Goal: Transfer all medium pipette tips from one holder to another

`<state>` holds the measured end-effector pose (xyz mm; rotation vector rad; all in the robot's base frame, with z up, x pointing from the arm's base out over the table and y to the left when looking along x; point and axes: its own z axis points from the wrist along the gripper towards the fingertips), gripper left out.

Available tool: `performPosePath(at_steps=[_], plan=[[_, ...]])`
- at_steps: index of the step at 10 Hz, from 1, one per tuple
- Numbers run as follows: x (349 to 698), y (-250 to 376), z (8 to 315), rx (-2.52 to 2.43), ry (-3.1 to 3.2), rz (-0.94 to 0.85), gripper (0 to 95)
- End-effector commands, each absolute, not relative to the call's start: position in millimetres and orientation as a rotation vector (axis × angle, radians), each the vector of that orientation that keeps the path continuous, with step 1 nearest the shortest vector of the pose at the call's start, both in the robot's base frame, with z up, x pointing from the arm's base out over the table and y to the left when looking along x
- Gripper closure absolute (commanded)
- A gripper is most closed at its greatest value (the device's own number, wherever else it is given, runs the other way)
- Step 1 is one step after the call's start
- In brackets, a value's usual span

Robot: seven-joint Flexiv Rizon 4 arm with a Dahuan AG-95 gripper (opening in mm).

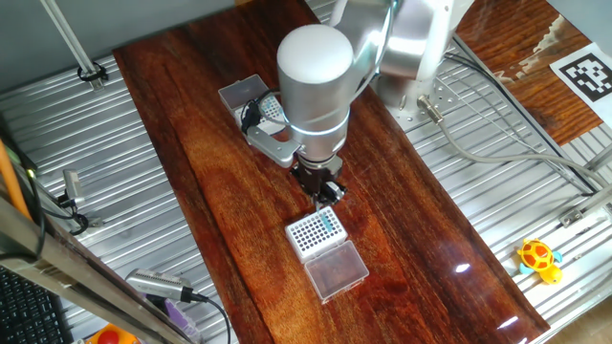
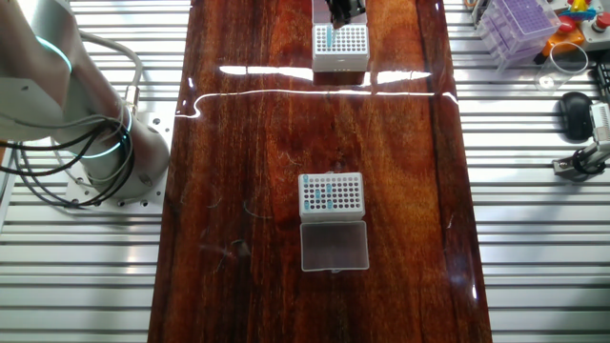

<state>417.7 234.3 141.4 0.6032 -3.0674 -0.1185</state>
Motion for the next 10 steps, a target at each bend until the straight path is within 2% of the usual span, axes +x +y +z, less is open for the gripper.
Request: performPosePath(at_steps=[1, 10], plan=[[416.4, 232.1, 137.9, 0.611, -3.070, -0.118, 95.0], [413.7, 232.3, 130.0, 0.612, -3.078, -0.126, 95.0]])
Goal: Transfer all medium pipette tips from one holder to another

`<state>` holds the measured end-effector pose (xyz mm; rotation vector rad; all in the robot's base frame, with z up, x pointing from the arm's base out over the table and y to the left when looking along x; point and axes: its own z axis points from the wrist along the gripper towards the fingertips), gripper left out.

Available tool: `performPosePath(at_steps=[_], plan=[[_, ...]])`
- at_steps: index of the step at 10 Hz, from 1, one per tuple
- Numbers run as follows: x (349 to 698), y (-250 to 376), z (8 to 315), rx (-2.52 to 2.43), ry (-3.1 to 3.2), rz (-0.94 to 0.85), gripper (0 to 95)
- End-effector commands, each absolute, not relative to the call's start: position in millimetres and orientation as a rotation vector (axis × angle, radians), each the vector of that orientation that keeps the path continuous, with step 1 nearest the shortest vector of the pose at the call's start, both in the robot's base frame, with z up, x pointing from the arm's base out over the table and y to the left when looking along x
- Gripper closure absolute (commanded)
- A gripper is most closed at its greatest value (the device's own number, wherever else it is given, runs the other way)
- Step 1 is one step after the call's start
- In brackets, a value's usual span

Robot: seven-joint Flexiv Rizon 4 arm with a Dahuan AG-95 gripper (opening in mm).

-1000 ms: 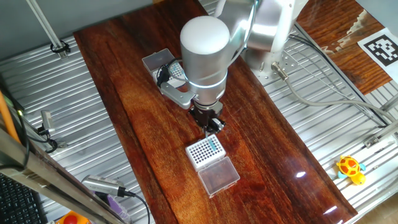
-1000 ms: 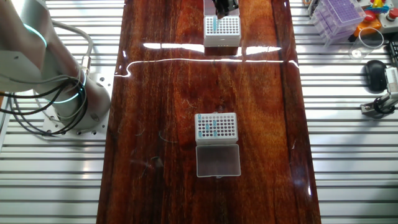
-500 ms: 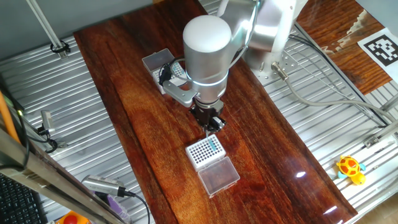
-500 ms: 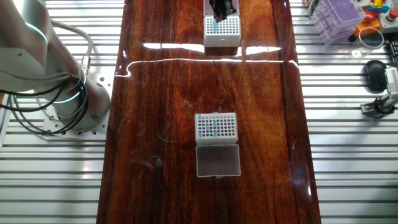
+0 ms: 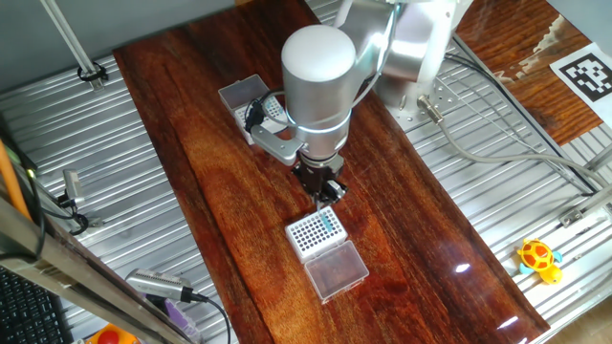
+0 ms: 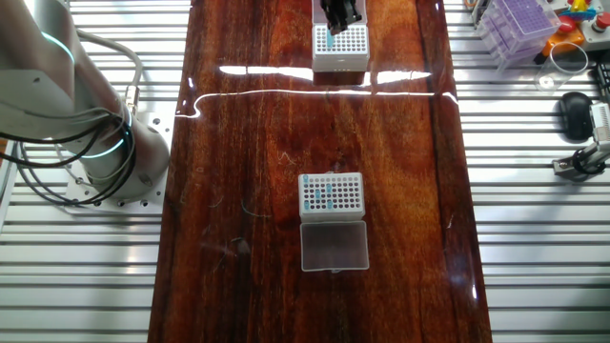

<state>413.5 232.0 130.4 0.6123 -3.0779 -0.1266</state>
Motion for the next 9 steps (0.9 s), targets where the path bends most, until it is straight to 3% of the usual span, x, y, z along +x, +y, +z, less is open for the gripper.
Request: performPosePath(at_steps=[1, 9], plan=[[413.6, 232.8, 129.6, 0.611, -3.079, -0.126, 95.0], [414.6, 234.2, 123.7, 0.615, -3.082, -0.128, 95.0]])
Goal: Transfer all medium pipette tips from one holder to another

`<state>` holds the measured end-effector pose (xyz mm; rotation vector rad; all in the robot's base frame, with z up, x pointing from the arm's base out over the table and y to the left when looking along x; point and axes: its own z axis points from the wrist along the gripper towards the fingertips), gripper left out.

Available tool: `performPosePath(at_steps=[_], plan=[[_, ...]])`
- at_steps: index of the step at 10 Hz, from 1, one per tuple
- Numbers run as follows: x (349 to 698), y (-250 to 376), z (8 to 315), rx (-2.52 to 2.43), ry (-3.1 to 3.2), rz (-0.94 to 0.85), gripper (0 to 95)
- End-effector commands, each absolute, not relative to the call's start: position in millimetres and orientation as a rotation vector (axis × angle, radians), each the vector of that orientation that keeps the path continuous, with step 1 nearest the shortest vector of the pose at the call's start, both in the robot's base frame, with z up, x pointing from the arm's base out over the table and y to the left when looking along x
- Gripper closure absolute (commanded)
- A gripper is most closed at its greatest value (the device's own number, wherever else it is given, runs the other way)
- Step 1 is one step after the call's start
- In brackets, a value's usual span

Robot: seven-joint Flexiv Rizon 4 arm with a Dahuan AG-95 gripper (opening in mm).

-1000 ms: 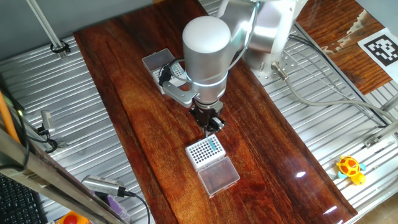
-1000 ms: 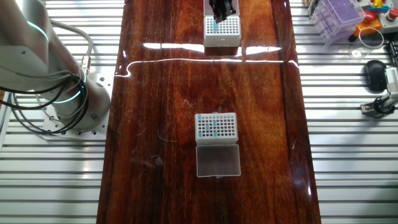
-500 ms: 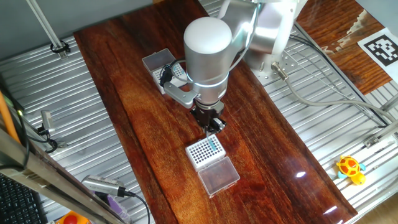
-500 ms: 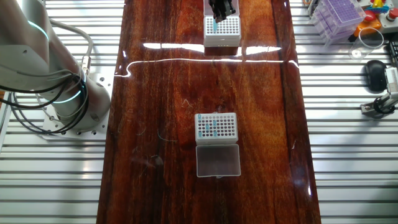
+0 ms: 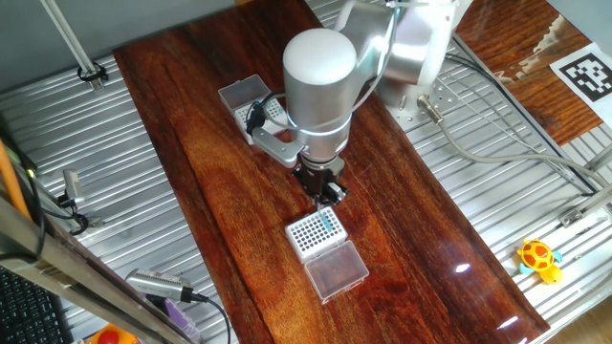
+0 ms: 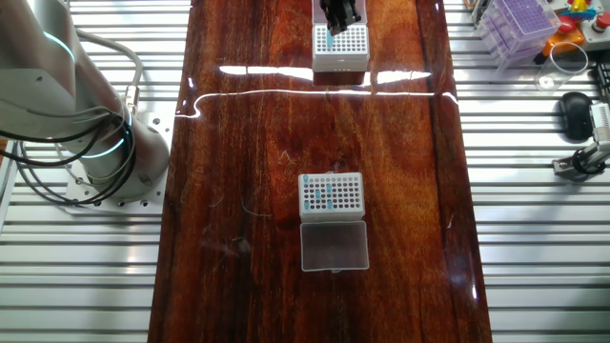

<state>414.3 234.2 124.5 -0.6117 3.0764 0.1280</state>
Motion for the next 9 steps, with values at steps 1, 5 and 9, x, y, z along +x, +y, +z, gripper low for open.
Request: performPosePath(at_steps=[1, 5, 9], plan=[[415, 234, 122, -0.612, 3.073, 0.128, 95.0], [417, 235, 114, -0.609, 3.069, 0.132, 95.0], [417, 237, 111, -0.610, 3.065, 0.140, 76.0]])
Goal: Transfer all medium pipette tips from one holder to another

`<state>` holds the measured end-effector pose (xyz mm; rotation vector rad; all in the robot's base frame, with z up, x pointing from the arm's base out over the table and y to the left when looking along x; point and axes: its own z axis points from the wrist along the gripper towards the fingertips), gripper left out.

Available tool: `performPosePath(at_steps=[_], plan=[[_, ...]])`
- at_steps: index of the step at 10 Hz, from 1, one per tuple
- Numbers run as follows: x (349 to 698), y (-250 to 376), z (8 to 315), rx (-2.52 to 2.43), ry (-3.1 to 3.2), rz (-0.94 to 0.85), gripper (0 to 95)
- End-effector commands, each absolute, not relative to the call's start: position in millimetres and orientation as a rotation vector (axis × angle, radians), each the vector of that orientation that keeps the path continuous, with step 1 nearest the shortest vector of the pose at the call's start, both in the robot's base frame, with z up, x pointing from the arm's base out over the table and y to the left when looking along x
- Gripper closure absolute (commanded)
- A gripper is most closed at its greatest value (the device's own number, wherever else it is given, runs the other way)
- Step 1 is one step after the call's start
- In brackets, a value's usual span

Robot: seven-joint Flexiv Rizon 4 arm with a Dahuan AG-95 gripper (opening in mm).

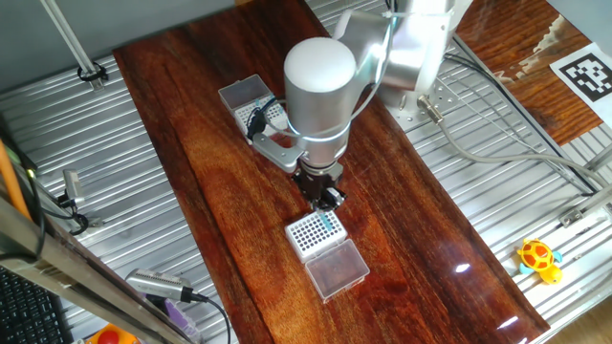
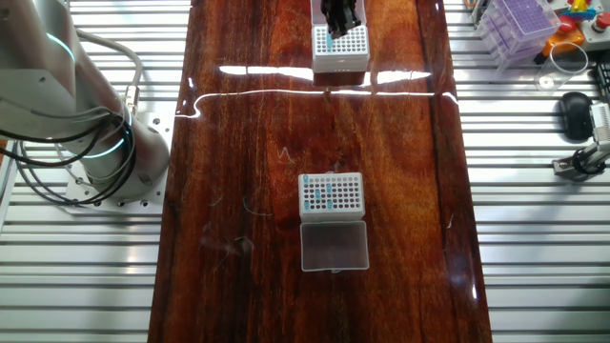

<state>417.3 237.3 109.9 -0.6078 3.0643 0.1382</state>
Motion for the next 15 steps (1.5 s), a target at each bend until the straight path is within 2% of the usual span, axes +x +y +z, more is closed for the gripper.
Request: performPosePath(at_steps=[1, 3, 4, 8, 10, 12, 13, 15], plan=[[417, 237, 111, -0.613, 3.065, 0.142, 76.0], [416, 233, 111, -0.618, 3.066, 0.141, 76.0], [416, 219, 112, -0.665, 3.057, 0.143, 95.0], [415, 132, 113, -0.895, 3.009, 0.141, 95.0], [401, 81, 114, -1.005, 2.974, 0.137, 95.0], [389, 56, 118, -1.034, 2.976, 0.117, 95.0], [385, 55, 119, -1.023, 2.987, 0.104, 76.0], [385, 55, 119, -0.899, 3.015, 0.117, 76.0]])
